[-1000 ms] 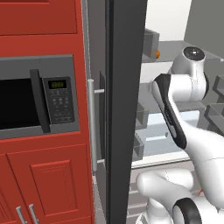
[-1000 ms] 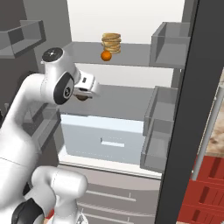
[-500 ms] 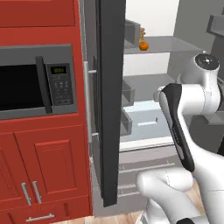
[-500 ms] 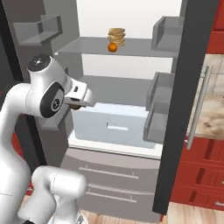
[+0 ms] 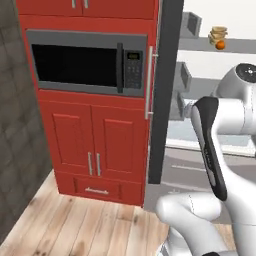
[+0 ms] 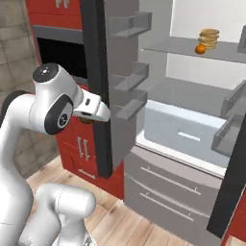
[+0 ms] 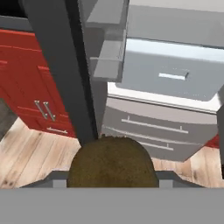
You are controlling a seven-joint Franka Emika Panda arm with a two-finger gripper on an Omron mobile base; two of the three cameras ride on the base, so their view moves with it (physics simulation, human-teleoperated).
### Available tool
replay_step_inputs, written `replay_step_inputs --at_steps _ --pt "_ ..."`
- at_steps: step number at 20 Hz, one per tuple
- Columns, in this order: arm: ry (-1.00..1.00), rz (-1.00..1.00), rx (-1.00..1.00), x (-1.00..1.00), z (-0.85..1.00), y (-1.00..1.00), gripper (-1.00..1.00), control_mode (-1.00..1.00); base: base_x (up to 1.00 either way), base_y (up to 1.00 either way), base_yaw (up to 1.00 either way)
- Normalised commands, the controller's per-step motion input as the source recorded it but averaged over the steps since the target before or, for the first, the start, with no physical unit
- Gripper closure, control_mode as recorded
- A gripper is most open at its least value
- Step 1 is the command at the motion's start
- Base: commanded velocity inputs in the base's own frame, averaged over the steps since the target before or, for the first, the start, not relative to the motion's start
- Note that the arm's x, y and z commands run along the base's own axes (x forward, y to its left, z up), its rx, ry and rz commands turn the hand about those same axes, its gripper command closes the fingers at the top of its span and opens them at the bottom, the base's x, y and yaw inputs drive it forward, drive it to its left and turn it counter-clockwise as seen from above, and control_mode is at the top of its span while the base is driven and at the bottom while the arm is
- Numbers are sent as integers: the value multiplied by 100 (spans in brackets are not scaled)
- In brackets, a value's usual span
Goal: Pick up the kiwi and tangerine from the fridge and place one fruit on each plate on the dining counter.
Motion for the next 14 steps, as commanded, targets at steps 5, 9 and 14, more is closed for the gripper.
replay_step_inputs --at_steps 5,9,14 --pt "0 0 0 0 0 0 100 100 -28 8 98" --pt "0 0 0 0 0 0 100 100 -27 13 100" --pt "0 0 0 0 0 0 100 100 -24 8 100"
